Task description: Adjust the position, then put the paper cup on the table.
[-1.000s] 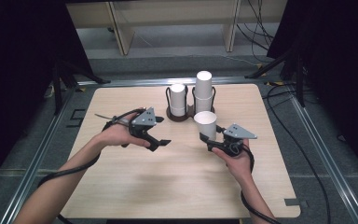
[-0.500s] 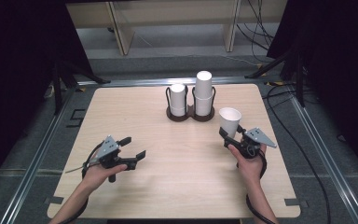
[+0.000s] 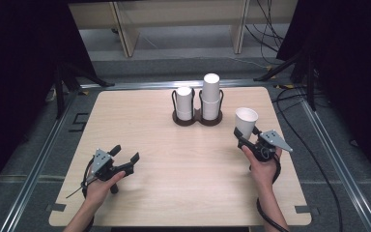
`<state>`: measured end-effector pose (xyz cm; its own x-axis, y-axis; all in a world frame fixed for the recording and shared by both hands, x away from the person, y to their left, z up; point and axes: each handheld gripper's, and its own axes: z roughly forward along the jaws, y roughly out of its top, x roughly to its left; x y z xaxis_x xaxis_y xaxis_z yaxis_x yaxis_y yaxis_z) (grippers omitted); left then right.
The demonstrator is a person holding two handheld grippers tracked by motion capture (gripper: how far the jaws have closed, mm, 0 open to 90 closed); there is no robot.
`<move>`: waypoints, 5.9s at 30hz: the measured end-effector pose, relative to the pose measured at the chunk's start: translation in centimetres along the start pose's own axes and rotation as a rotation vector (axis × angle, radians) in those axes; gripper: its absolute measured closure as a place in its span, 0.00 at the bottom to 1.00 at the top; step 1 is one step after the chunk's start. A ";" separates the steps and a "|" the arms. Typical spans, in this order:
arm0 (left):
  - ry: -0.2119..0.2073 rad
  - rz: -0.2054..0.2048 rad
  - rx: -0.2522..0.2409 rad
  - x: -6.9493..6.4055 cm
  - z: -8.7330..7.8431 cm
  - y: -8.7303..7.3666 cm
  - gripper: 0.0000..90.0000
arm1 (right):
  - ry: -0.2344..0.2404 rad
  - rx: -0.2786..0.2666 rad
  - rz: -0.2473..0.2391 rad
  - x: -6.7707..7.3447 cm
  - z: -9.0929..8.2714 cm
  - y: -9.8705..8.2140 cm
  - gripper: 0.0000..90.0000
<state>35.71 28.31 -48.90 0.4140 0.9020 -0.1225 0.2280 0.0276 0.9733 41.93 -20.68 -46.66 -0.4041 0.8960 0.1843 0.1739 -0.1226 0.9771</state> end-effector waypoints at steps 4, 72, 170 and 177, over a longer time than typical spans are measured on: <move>0.005 0.001 -0.004 0.0 -0.1 -0.1 0.16 | -0.011 -0.011 -0.004 -0.1 -0.1 0.1 0.38; -0.162 -0.011 0.053 -2.6 1.4 0.7 0.16 | -0.150 0.261 -0.166 -2.0 6.5 0.5 0.37; -0.595 0.185 0.188 -19.8 23.4 9.0 0.22 | -0.023 0.182 -0.239 2.8 4.2 -0.1 0.37; -0.610 0.159 0.182 -19.8 23.4 9.1 0.22 | -0.035 0.161 -0.259 2.7 4.1 0.1 0.37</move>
<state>50.23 0.62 -42.14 0.8683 0.4814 -0.1198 0.2459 -0.2078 0.9468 44.56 -16.48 -46.52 -0.4231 0.9030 -0.0747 0.2105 0.1781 0.9612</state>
